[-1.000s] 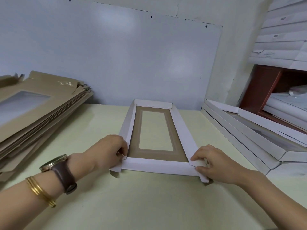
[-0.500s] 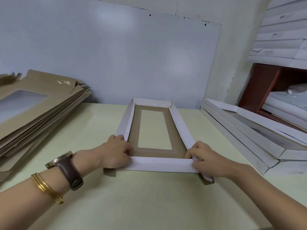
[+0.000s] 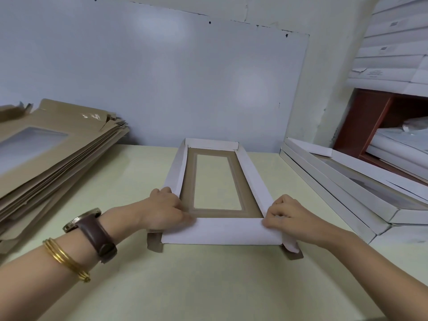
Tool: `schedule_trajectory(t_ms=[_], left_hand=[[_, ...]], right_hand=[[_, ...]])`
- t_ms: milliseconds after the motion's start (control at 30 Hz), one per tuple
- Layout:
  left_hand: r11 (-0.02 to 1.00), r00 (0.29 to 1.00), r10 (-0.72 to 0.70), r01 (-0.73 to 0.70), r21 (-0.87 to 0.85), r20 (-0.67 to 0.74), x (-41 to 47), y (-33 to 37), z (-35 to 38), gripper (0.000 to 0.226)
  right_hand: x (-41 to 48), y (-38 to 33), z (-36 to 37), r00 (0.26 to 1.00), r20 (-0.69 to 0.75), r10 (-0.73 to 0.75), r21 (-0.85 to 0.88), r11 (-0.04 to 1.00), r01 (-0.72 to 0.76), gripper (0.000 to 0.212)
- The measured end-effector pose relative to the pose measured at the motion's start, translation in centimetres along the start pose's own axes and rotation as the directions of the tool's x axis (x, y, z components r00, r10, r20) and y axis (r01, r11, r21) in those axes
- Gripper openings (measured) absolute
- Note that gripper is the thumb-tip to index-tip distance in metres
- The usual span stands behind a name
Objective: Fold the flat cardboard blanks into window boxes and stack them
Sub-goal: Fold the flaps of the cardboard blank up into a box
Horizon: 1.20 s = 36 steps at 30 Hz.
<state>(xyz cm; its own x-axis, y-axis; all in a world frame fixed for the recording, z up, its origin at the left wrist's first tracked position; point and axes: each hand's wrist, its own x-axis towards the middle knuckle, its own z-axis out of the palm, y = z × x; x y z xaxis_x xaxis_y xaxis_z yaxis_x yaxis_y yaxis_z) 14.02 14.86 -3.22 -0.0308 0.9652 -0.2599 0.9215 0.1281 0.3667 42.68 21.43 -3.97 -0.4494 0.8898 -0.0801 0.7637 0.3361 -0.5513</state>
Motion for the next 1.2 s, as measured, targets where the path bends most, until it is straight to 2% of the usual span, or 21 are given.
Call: schedule_trajectory(t_ms=[33, 100, 200, 300, 467, 567, 633, 700, 800, 933, 1000, 1200], left_hand=[[0.997, 1.000, 0.003, -0.004, -0.071, -0.021, 0.0, -0.1, -0.1, 0.039], [0.972, 0.998, 0.007, -0.020, -0.233, -0.055, -0.1, -0.4, -0.4, 0.050], [0.920, 1.000, 0.019, -0.023, -0.390, -0.014, -0.5, -1.0, -0.7, 0.051], [0.933, 0.993, 0.114, -0.100, -0.345, 0.021, -1.1, -1.7, -0.5, 0.042], [0.954, 0.975, 0.220, -0.221, -0.205, -0.024, -2.1, -2.5, 0.6, 0.026], [0.944, 0.951, 0.293, -0.304, -0.126, -0.095, -2.4, -3.1, 1.2, 0.015], [0.943, 0.938, 0.325, -0.330, -0.030, -0.119, -2.6, -3.3, 1.2, 0.016], [0.946, 0.940, 0.324, -0.323, 0.026, -0.110, -2.6, -3.4, 1.2, 0.022], [0.951, 0.950, 0.308, -0.307, 0.029, -0.047, -2.8, -3.6, 0.6, 0.031], [0.946, 0.945, 0.320, -0.322, 0.027, 0.062, -3.0, -4.0, -0.1, 0.039], [0.943, 0.943, 0.328, -0.330, 0.047, 0.049, -2.9, -4.2, -0.2, 0.035], [0.947, 0.947, 0.321, -0.321, 0.027, 0.016, -1.4, -4.2, -0.3, 0.028]], right_hand=[[-0.2, -0.3, -0.2, 1.000, -0.006, -0.014, 0.081, 0.997, 0.014, 0.043], [-0.5, -0.4, -0.6, 0.999, -0.024, 0.023, 0.239, 0.971, -0.017, 0.039], [-0.9, 0.2, -0.9, 0.997, -0.012, 0.074, 0.246, 0.967, -0.069, 0.028], [-1.4, 1.0, -0.8, 1.000, 0.020, 0.012, 0.122, 0.992, -0.015, 0.032], [-1.9, 2.5, -0.1, 0.998, 0.035, -0.061, -0.031, 0.998, 0.062, 0.036], [-2.2, 2.9, 0.1, 0.990, 0.055, -0.133, -0.138, 0.981, 0.139, 0.025], [-2.4, 2.9, 0.1, 0.978, 0.076, -0.196, -0.176, 0.962, 0.207, 0.016], [-2.5, 2.9, 0.1, 0.967, 0.074, -0.245, -0.171, 0.952, 0.254, 0.013], [-2.7, 2.9, 0.0, 0.977, 0.048, -0.206, -0.078, 0.975, 0.209, 0.006], [-2.5, 3.4, -0.2, 0.979, 0.064, -0.196, -0.148, 0.968, 0.203, 0.009], [-2.3, 3.4, -0.2, 0.978, 0.067, -0.197, -0.193, 0.959, 0.206, 0.010], [-1.4, 3.5, 0.1, 0.989, 0.030, -0.145, -0.068, 0.987, 0.147, 0.009]])
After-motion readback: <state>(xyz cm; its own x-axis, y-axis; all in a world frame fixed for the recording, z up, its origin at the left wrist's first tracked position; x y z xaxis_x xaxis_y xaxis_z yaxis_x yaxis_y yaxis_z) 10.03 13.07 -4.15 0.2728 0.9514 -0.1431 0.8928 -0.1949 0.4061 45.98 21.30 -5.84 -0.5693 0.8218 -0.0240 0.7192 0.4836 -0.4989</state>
